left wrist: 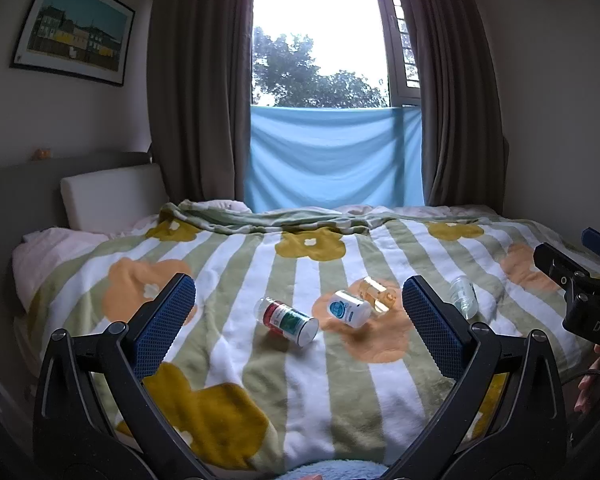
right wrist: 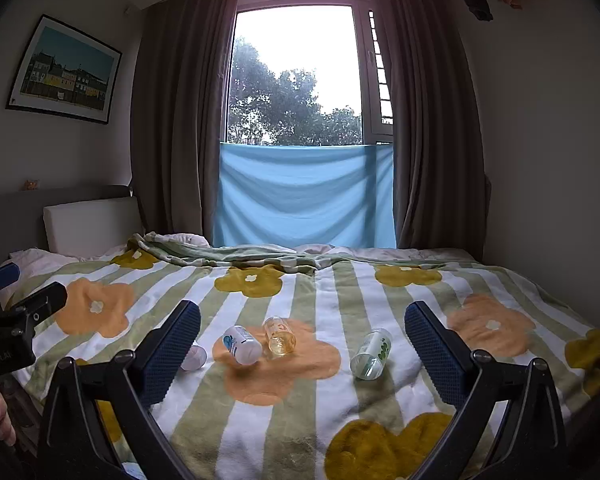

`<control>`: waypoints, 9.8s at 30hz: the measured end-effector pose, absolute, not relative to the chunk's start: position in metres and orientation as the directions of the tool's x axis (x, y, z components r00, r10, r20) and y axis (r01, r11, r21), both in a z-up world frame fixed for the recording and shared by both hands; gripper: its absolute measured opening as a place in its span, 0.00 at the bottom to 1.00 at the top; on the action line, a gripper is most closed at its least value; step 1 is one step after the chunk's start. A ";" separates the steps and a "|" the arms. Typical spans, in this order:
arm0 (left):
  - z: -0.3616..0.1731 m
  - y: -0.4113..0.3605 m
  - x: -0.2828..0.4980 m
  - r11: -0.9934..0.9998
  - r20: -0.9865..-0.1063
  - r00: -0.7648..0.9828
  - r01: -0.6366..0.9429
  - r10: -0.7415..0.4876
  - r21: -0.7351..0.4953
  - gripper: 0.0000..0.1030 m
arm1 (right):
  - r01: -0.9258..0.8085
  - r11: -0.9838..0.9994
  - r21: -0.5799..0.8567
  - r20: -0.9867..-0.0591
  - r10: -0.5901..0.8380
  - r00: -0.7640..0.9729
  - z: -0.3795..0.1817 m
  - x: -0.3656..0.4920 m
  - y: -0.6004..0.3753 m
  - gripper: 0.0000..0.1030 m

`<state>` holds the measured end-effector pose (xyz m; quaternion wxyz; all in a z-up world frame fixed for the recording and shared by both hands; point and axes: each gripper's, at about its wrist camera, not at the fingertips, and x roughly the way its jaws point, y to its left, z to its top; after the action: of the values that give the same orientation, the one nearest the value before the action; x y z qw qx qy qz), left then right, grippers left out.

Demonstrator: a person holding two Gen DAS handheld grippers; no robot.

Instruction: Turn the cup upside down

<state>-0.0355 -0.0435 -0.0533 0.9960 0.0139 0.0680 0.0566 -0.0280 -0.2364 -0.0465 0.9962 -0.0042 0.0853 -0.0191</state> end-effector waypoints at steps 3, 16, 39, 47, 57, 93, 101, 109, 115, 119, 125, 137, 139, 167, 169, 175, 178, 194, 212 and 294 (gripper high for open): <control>-0.054 -0.044 -0.036 0.994 -0.136 0.985 -0.106 0.110 0.035 1.00 | 0.038 0.999 -0.010 -0.172 -0.039 0.984 -0.049 -0.025 -0.235 0.99; -0.056 -0.045 -0.036 0.994 -0.140 0.984 -0.103 0.108 0.044 1.00 | 0.037 0.999 -0.009 -0.175 -0.037 0.984 -0.050 -0.025 -0.232 0.99; -0.058 -0.048 -0.037 0.994 -0.143 0.984 -0.098 0.102 0.038 1.00 | 0.045 0.999 -0.014 -0.174 -0.047 0.984 -0.059 -0.028 -0.227 0.99; -0.059 -0.049 -0.037 0.994 -0.142 0.984 -0.098 0.103 0.041 1.00 | 0.048 0.999 -0.009 -0.177 -0.049 0.983 -0.060 -0.031 -0.226 0.99; -0.061 -0.049 -0.039 0.995 -0.143 0.985 -0.094 0.098 0.038 1.00 | 0.045 0.999 -0.006 -0.179 -0.046 0.983 -0.059 -0.031 -0.228 0.99; -0.076 -0.021 0.005 0.989 -0.221 0.964 -0.149 0.150 0.020 1.00 | -0.064 0.996 -0.056 -0.333 0.042 0.942 -0.056 0.078 -0.244 0.99; -0.098 -0.004 0.041 0.979 -0.290 0.935 -0.202 0.204 0.035 1.00 | -0.222 0.974 -0.034 -0.610 0.156 0.777 -0.097 0.249 -0.241 0.99; -0.123 0.017 0.077 0.968 -0.364 0.898 -0.246 0.246 0.049 1.00 | -0.273 0.962 -0.002 -0.857 0.139 0.496 -0.178 0.381 -0.220 0.99; -0.135 0.023 0.089 0.967 -0.391 0.886 -0.250 0.249 0.050 1.00 | -0.212 0.975 0.067 -0.932 0.137 0.335 -0.220 0.428 -0.225 0.99; -0.140 0.023 0.092 0.969 -0.404 0.882 -0.240 0.242 0.057 1.00 | -0.179 0.980 0.090 -0.955 0.136 0.262 -0.236 0.442 -0.227 0.85; -0.138 0.020 0.090 0.971 -0.403 0.884 -0.232 0.237 0.062 1.00 | -0.164 0.970 0.177 -0.953 0.211 0.219 -0.242 0.443 -0.228 0.55; -0.116 0.018 0.064 0.974 -0.352 0.909 -0.226 0.223 0.033 1.00 | -0.211 0.962 0.171 -0.929 0.229 0.291 -0.195 0.388 -0.242 0.53; -0.112 0.016 0.058 0.975 -0.346 0.913 -0.222 0.214 0.019 1.00 | -0.221 0.957 0.190 -0.922 0.251 0.294 -0.185 0.366 -0.244 0.53; -0.097 0.012 0.006 0.984 -0.337 0.927 -0.177 0.165 -0.007 1.00 | -0.118 0.955 0.271 -0.943 0.288 0.169 -0.258 0.272 -0.200 0.54; -0.096 0.012 0.006 0.984 -0.337 0.927 -0.177 0.165 -0.007 1.00 | -0.107 0.947 0.303 -0.933 0.317 0.169 -0.256 0.275 -0.202 0.57; -0.091 0.006 0.007 0.986 -0.342 0.926 -0.168 0.158 0.001 1.00 | -0.059 0.902 0.428 -0.882 0.431 0.191 -0.244 0.267 -0.218 0.96; -0.085 0.000 0.012 0.988 -0.352 0.925 -0.154 0.139 -0.015 1.00 | -0.100 0.882 0.460 -0.850 0.470 0.238 -0.228 0.245 -0.224 0.98; -0.109 -0.059 0.192 0.910 -0.715 0.618 0.001 -0.326 -0.414 1.00 | -0.237 0.962 0.139 -0.462 0.274 0.844 -0.086 0.038 -0.290 0.99; -0.249 -0.111 0.312 0.889 -0.905 0.221 -0.209 -0.362 -0.407 0.95 | -0.178 0.979 0.098 -0.339 0.201 0.919 -0.126 -0.016 -0.326 0.99; -0.226 -0.123 0.236 0.930 -0.744 0.610 0.365 -0.271 -0.040 1.00 | -0.242 0.947 0.212 -0.463 0.315 0.828 -0.163 0.030 -0.304 0.99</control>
<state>0.2363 -0.1232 -0.2261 0.8955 0.0578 0.4041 -0.1776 0.0304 -0.3040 -0.1631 0.9534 0.0723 0.2539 0.1460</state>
